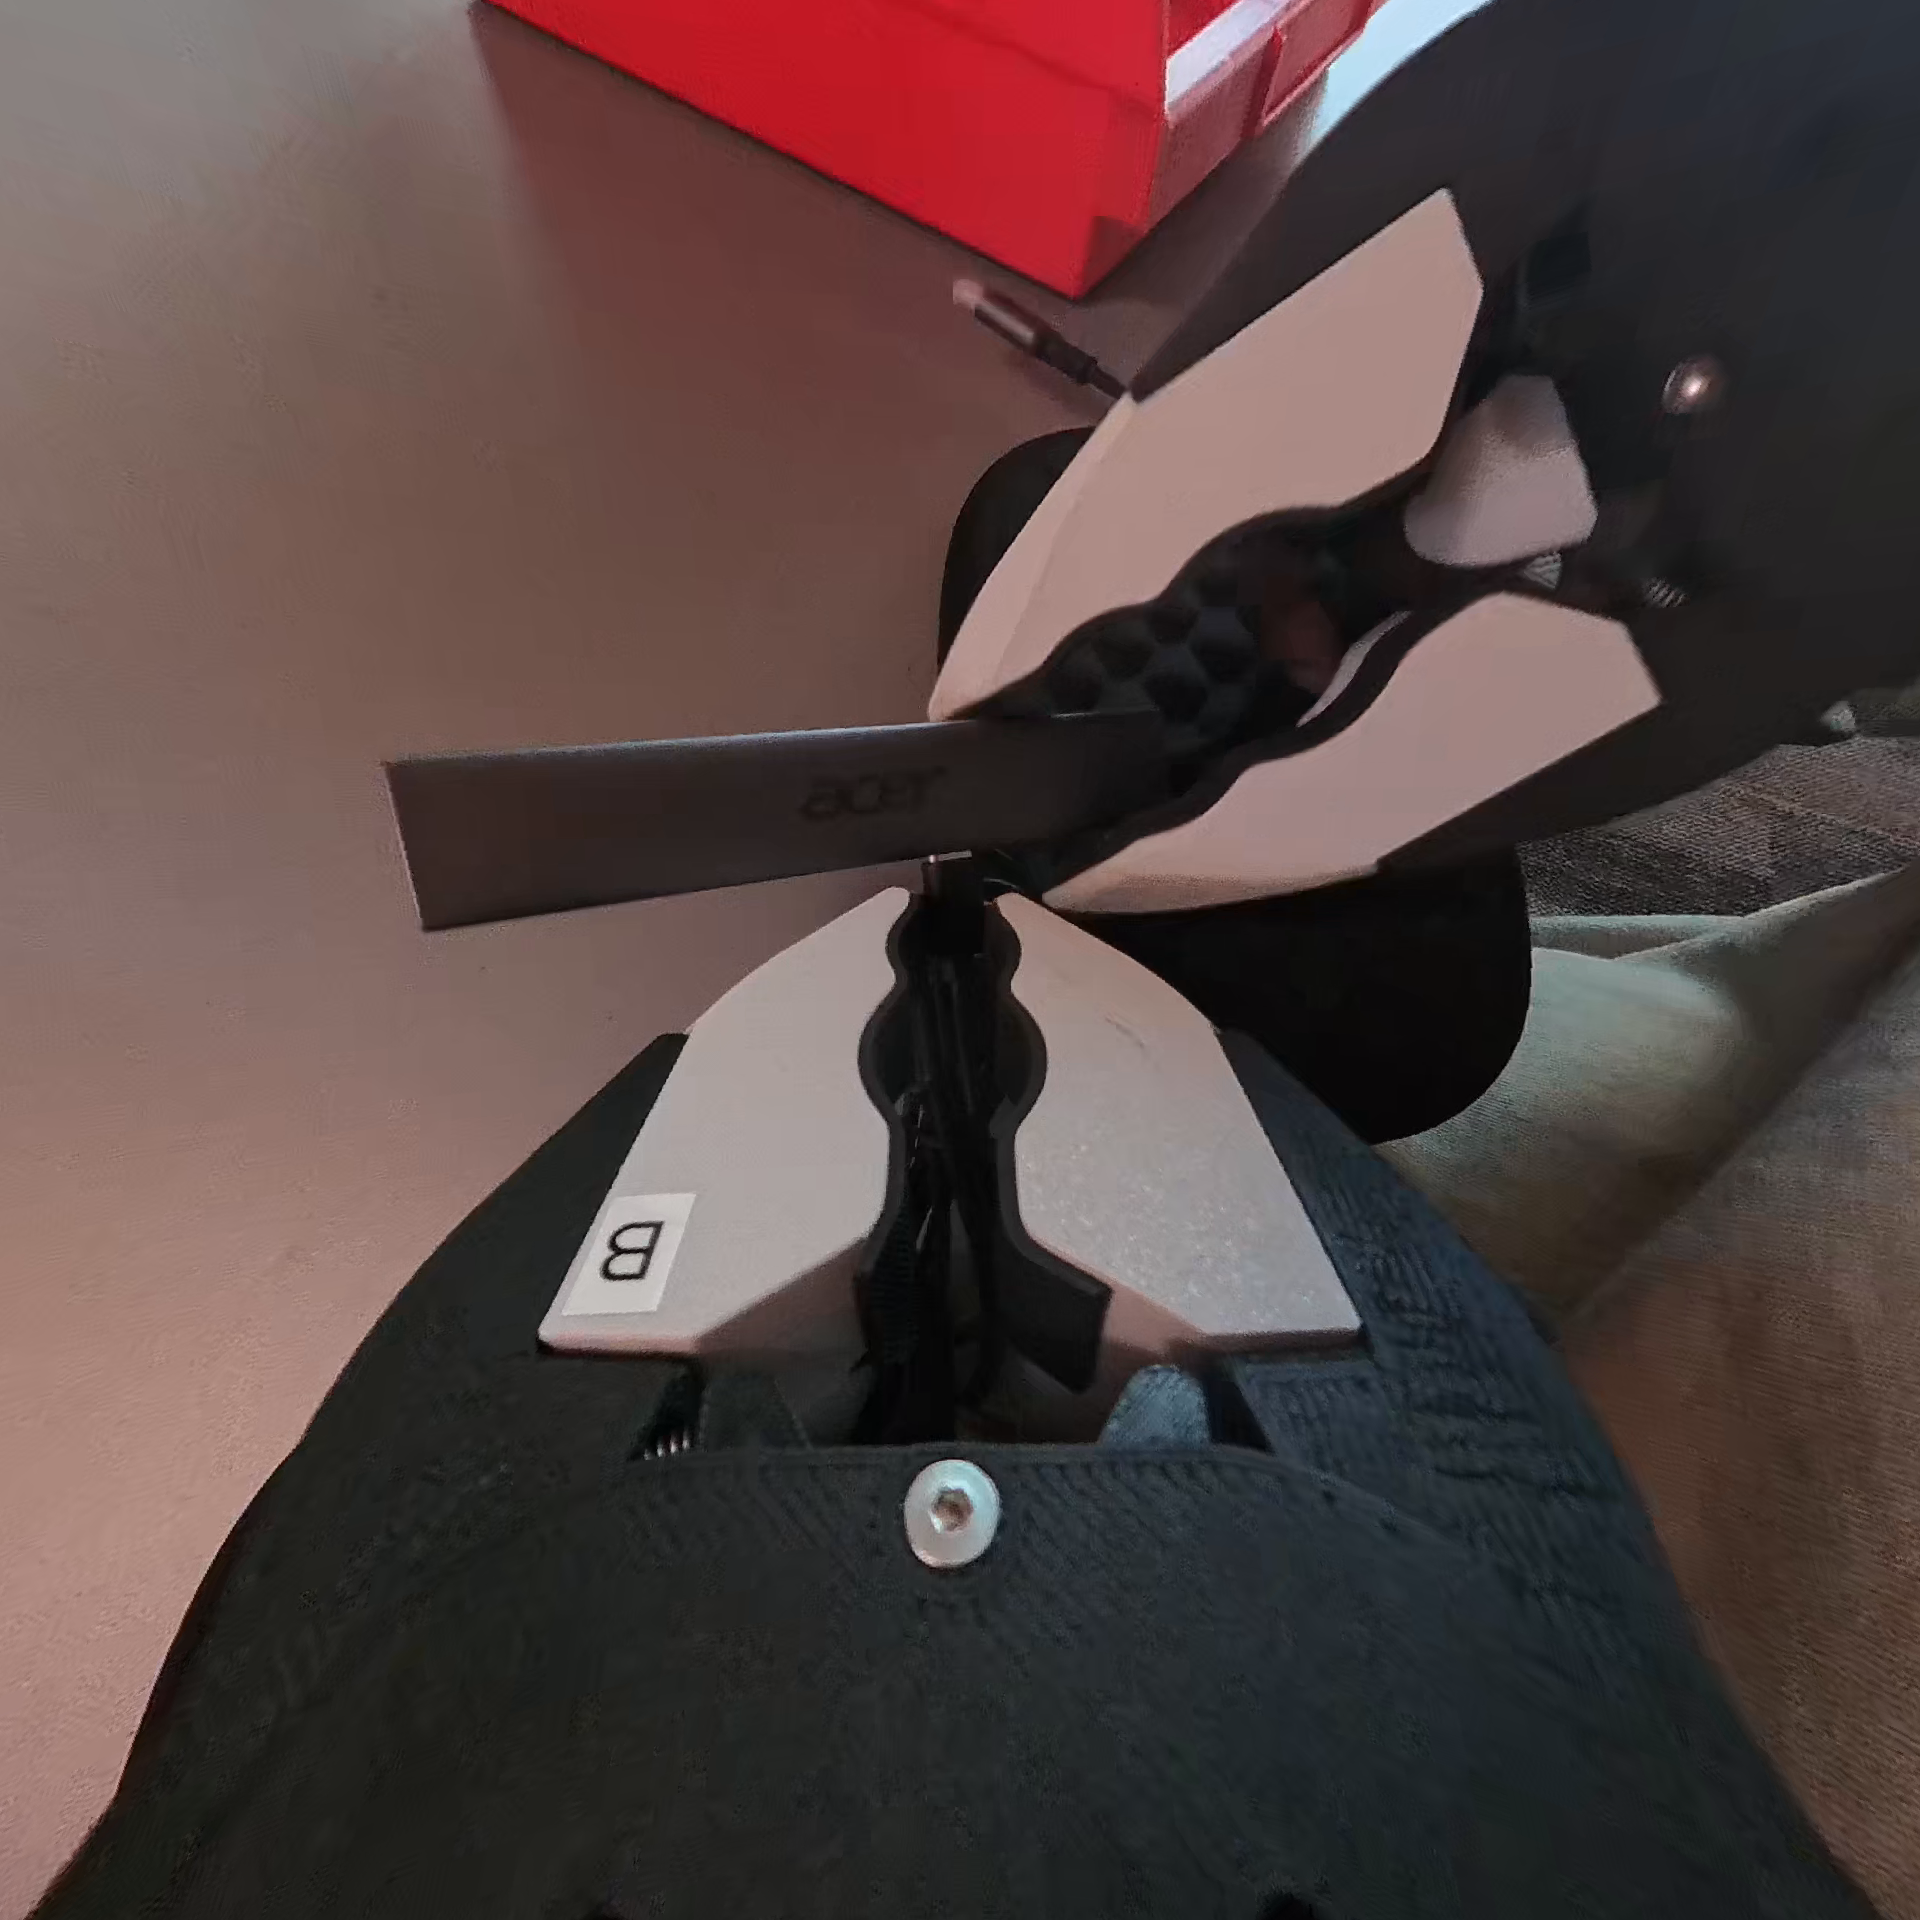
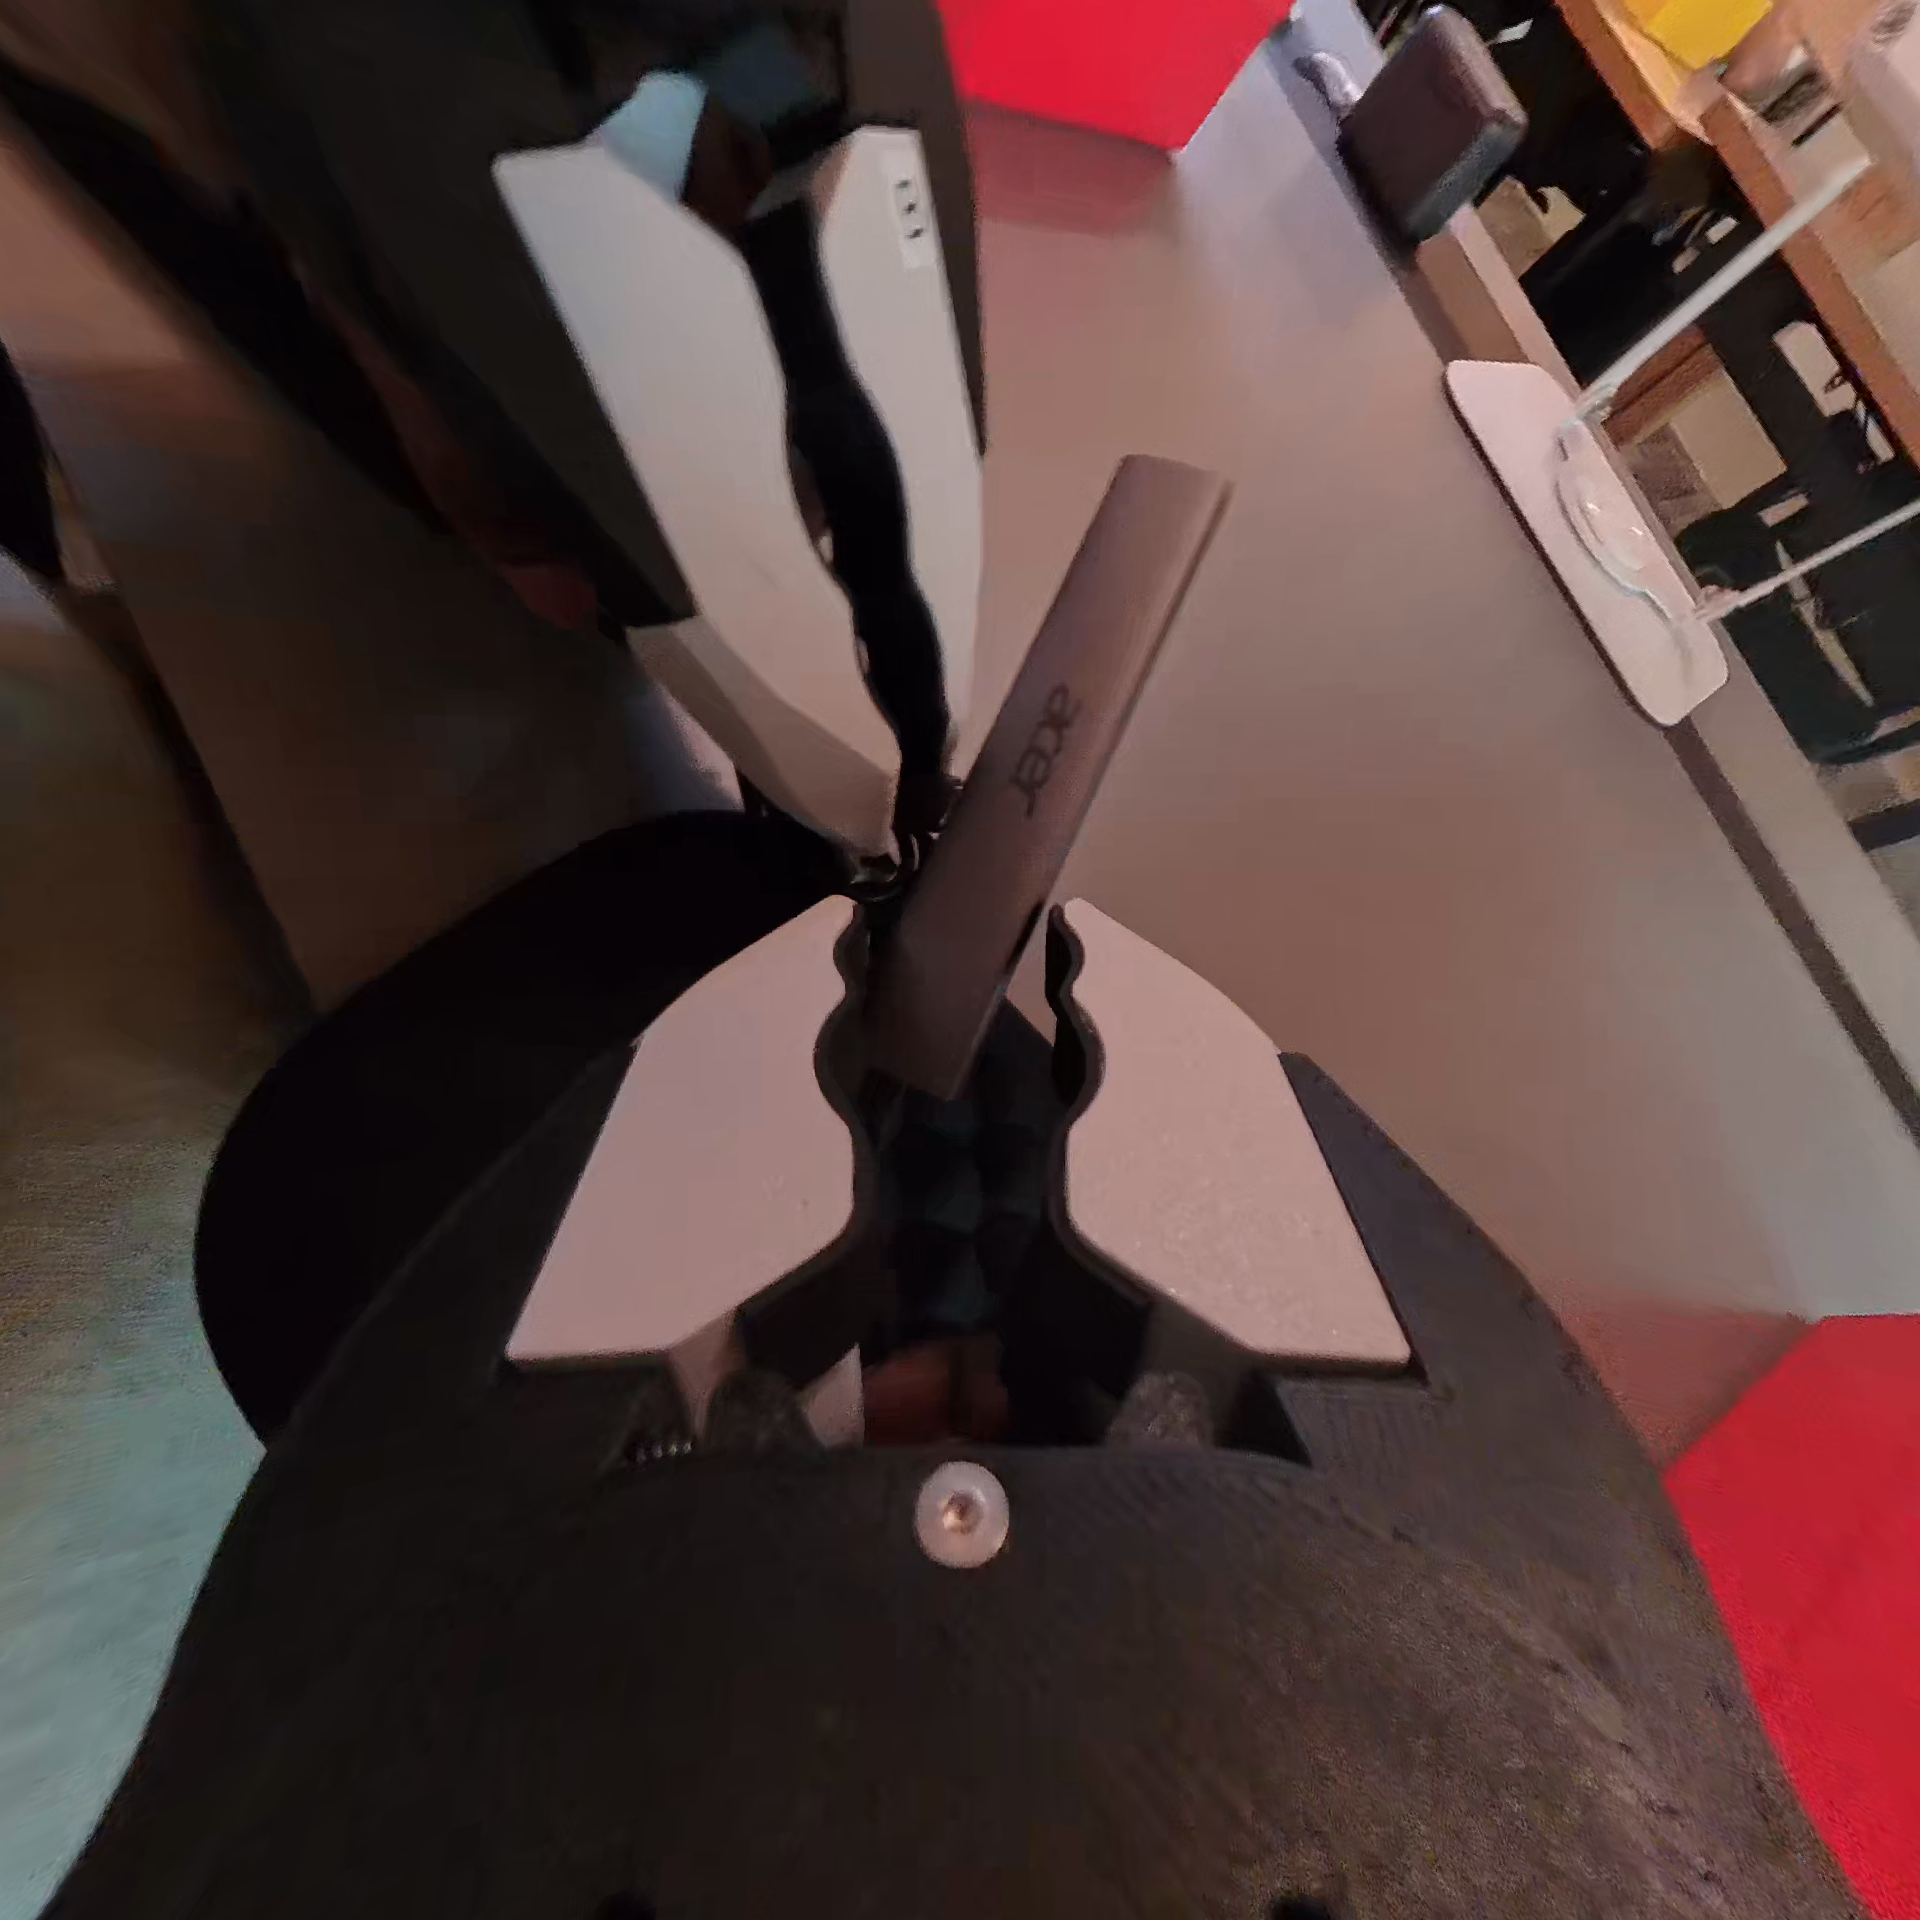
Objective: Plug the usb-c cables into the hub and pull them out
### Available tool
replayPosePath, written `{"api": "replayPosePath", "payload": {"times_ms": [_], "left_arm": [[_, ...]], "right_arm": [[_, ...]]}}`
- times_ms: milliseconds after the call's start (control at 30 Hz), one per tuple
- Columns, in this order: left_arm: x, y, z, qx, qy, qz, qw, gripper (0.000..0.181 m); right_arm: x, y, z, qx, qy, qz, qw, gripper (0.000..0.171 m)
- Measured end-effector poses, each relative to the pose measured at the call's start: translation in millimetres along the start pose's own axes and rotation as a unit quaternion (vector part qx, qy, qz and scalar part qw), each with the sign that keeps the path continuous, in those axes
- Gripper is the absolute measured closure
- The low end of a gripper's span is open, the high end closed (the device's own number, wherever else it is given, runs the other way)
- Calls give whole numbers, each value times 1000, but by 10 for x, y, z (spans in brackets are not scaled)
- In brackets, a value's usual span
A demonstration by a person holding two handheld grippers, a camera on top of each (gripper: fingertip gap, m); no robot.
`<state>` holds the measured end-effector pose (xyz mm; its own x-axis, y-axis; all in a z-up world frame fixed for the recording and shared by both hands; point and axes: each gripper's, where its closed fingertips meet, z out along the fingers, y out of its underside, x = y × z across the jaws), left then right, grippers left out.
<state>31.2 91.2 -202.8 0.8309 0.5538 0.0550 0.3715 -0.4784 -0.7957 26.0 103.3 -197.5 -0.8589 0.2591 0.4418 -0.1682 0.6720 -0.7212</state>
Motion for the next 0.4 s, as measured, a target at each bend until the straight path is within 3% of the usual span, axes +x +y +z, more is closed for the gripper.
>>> {"api": "replayPosePath", "payload": {"times_ms": [67,133,267,400], "left_arm": [[11,-3,-4,1,5,-2,1000,170],[16,-4,-2,-1,7,-2,1000,170],[16,-5,-3,-1,6,-2,1000,170],[25,-12,-2,-2,0,9,1000,169]], "right_arm": [[49,-65,-74,34,4,23,999,141],[82,-119,-127,63,6,39,997,156],[214,-192,-228,107,6,108,988,145],[379,-442,-484,238,-57,263,933,142]]}}
